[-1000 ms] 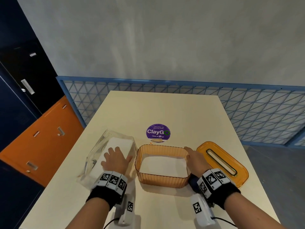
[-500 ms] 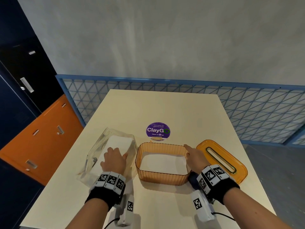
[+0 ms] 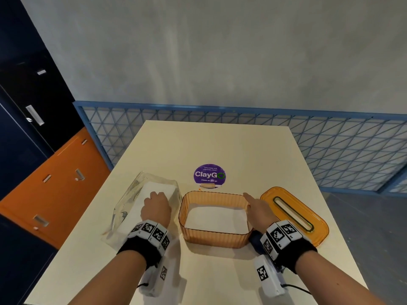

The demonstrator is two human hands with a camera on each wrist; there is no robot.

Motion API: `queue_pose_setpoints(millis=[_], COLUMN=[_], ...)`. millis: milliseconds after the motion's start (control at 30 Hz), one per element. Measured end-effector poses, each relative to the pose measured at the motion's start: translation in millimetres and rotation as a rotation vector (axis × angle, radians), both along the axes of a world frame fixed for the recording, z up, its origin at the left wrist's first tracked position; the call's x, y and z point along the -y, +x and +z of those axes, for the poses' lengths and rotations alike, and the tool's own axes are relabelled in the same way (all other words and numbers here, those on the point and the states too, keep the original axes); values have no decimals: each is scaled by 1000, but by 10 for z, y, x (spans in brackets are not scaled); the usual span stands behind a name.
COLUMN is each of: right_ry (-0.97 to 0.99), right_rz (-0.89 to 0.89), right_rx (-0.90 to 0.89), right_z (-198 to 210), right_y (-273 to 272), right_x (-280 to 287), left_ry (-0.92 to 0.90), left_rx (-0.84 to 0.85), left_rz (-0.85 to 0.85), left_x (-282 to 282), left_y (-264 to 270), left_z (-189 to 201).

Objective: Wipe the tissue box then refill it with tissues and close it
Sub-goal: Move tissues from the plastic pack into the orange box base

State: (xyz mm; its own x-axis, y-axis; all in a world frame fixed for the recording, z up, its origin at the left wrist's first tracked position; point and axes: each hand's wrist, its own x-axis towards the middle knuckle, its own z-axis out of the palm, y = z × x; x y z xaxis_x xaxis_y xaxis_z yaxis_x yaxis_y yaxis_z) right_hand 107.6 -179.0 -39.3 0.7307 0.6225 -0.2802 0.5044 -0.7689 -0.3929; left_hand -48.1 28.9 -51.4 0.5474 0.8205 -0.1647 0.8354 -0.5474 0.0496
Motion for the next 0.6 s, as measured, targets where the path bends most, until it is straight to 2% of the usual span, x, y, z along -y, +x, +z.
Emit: queue_pose_setpoints(millis=[100, 233, 400, 600], right_ry=[-3, 2, 12, 6], right_rz=[8, 9, 2, -4], right_rx=[-3, -15, -33, -45], right_z=[13, 41, 38, 60], right_y=[1, 7, 6, -3], right_x=[-6, -6, -1, 2], left_ry=[-41, 9, -12, 23], left_rx=[10, -15, 49, -40], left_rz=[22, 7, 15, 6], left_x=[11, -20, -59, -18], left_y=[21, -8, -54, -20], left_z=[-20, -64, -11, -24])
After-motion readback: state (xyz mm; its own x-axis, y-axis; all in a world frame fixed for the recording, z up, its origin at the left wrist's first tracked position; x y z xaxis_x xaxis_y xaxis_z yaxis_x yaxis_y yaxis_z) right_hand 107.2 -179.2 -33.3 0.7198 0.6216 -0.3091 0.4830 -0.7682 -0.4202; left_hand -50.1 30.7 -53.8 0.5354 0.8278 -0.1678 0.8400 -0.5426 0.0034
